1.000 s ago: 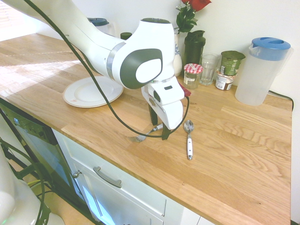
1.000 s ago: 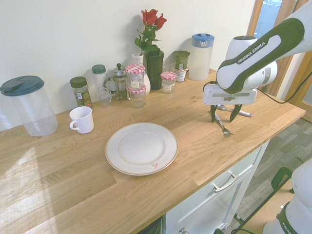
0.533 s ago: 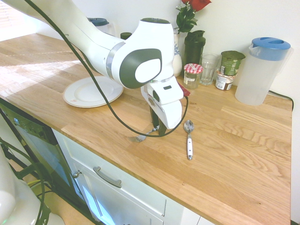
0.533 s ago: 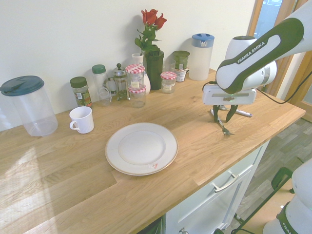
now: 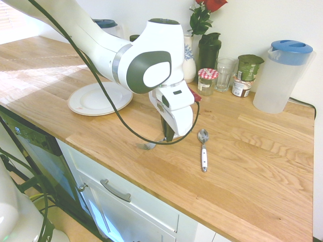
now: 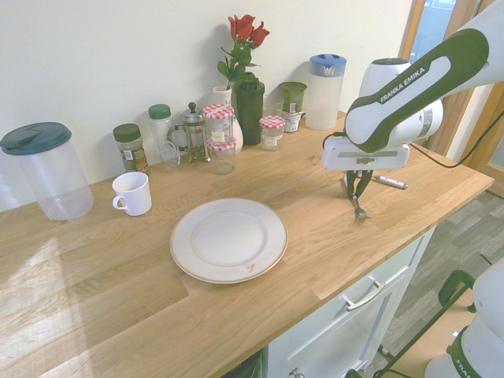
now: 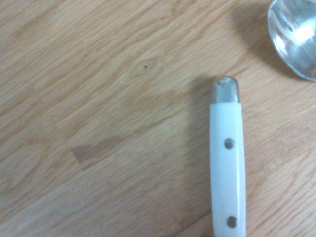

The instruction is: Put the fork into the plate

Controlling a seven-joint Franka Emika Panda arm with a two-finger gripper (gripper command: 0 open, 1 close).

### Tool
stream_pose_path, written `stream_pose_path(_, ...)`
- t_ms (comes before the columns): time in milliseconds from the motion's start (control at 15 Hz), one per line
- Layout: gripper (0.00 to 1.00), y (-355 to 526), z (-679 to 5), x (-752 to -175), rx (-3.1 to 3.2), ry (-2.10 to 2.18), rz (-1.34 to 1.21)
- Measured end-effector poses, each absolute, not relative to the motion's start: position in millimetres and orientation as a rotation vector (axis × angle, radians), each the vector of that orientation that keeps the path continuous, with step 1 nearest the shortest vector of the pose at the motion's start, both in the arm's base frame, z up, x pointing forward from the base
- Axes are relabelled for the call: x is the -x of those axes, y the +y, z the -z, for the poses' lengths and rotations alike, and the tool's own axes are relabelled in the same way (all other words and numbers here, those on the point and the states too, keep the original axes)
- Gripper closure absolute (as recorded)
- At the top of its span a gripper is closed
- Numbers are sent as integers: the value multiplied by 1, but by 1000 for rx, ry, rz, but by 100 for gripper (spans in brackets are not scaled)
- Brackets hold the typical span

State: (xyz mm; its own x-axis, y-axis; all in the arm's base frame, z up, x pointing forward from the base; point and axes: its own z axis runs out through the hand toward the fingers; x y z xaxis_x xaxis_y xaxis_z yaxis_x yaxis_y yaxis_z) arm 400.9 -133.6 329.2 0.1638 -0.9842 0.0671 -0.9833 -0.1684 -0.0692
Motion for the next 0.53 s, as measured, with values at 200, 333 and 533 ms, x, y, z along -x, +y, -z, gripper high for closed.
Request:
stream_pose_path(200, 100, -134, -330, -402, 2380, 2024, 151)
stream_pose_path(333, 100, -136, -336, -407, 2374, 2020, 172)
stream_pose_path(533, 100, -138, -357, -423, 2361, 2008, 214)
